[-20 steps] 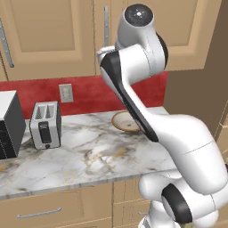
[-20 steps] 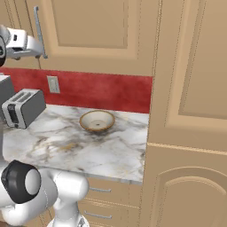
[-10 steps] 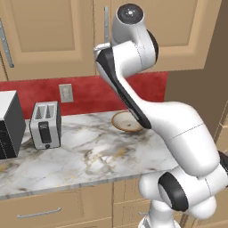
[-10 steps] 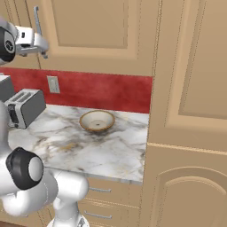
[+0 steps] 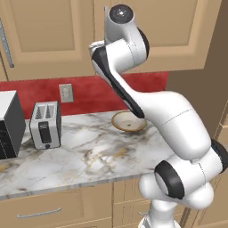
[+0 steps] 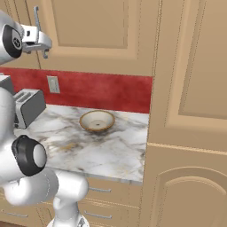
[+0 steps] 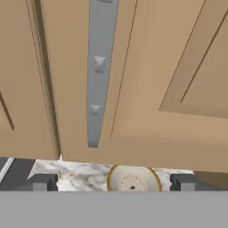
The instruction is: Pick the spray and spray from the cabinet and place them on the counter.
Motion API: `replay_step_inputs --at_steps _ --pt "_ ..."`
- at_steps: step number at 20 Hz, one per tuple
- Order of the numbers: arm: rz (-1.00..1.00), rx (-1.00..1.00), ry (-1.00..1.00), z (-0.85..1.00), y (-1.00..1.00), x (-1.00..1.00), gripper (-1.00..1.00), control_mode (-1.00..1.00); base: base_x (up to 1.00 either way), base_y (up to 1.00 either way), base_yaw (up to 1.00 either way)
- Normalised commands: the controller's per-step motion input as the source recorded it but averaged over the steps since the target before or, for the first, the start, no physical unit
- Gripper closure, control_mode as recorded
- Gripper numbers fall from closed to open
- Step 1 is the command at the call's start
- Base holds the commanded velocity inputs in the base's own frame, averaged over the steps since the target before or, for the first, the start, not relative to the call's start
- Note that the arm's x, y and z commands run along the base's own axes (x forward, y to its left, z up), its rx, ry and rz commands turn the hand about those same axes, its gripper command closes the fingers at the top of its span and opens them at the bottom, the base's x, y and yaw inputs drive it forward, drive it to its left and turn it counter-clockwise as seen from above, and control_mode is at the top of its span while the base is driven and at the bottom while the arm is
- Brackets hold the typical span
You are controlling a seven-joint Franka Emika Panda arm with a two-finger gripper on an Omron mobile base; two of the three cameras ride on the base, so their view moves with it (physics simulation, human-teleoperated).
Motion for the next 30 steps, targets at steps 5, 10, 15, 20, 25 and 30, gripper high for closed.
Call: replay_step_inputs --at_steps 5,10,15,20,25,30 --pt "-0.04 0.0 0.0 0.0 0.2 0.24 -1.0 -1.0 0.0 0.0 0.0" --pt "-0.02 -0.01 0.0 0.0 0.11 0.28 -1.0 -1.0 0.0 0.0 0.0" --pt "-0.01 -0.01 0.01 0.0 0.0 0.32 -1.0 -1.0 0.0 0.0 0.0" --pt "-0.01 -0.01 0.02 0.0 0.0 0.3 -1.0 -1.0 0.0 0.0 0.0" --pt "0.0 0.0 0.02 0.0 0.0 0.29 -1.0 -1.0 0.0 0.0 0.0" --pt "0.0 0.0 0.01 0.0 0.0 0.18 -1.0 -1.0 0.0 0.0 0.0"
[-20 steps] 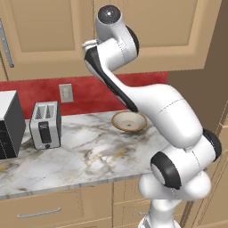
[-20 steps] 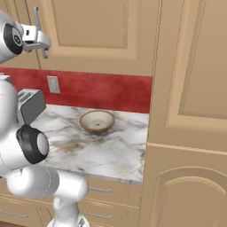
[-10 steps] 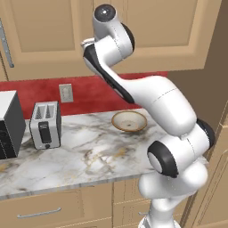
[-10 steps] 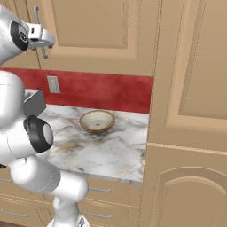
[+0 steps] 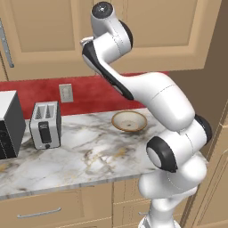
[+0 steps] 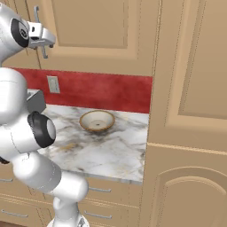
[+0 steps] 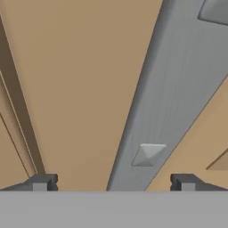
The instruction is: Pick the spray and spray from the cabinet and place them on the counter.
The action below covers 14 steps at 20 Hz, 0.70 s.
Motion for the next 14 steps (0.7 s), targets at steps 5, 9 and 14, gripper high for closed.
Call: replay_step_inputs --at_steps 5,9,14 --pt "0.0 0.0 0.0 0.0 0.0 0.0 1.0 -1.0 0.0 0.0 0.0" --pt "0.0 0.0 0.0 0.0 0.0 0.0 1.0 -1.0 0.0 0.0 0.0" --pt "0.0 0.0 0.01 -0.01 0.0 -0.11 1.0 -1.0 0.0 0.0 0.0"
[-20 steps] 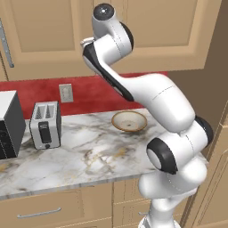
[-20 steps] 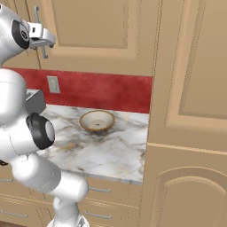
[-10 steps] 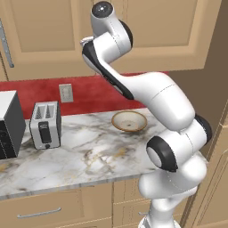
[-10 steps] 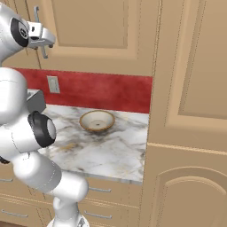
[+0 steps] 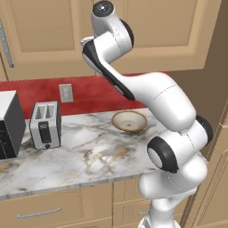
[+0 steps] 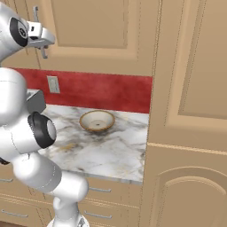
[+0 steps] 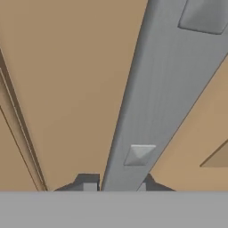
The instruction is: Pick the spray and spray from the cabinet and place them on the counter.
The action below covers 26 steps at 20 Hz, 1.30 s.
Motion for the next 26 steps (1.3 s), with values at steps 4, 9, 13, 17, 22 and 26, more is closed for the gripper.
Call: replay_step_inputs --at_steps 4,9,13,17,22,26 --pt "0.0 0.0 0.0 -0.06 0.0 -0.27 1.0 -1.0 0.0 0.0 0.0" --pt "0.02 0.03 0.0 -0.05 -0.06 -0.44 1.0 -1.0 0.0 0.0 0.0" --pt "0.05 0.05 0.0 -0.04 -0.18 -0.55 1.0 -1.0 0.0 0.0 0.0" --pt "0.07 0.13 0.0 -0.12 -0.33 -0.58 1.0 -1.0 0.0 0.0 0.0" --pt "0.1 0.11 -0.01 -0.13 -0.32 -0.59 1.0 -1.0 0.0 0.0 0.0" --pt "0.14 0.11 0.0 -0.05 -0.34 -0.47 1.0 -1.0 0.0 0.0 0.0"
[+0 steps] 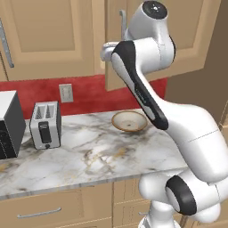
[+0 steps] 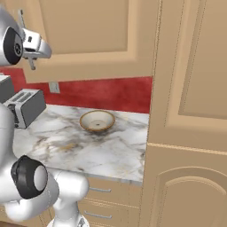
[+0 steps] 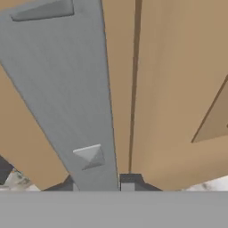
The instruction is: Pick the spray and spray from the cabinet and place them on the counter.
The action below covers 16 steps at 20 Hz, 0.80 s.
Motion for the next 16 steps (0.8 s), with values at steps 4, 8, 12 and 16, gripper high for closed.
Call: replay_step_inputs --at_steps 4,8,12,16 --pt "0.17 0.08 0.05 0.0 -0.4 -0.2 1.0 -1.0 0.0 0.0 0.0" --pt "0.11 0.05 0.07 0.06 -0.24 -0.27 1.0 -1.0 0.0 0.0 0.0" --pt "0.11 0.04 0.0 0.0 -0.36 -0.5 1.0 -1.0 0.0 0.0 0.0" --pt "0.13 0.06 -0.01 0.0 -0.44 -0.63 1.0 -1.0 0.0 0.0 0.0"
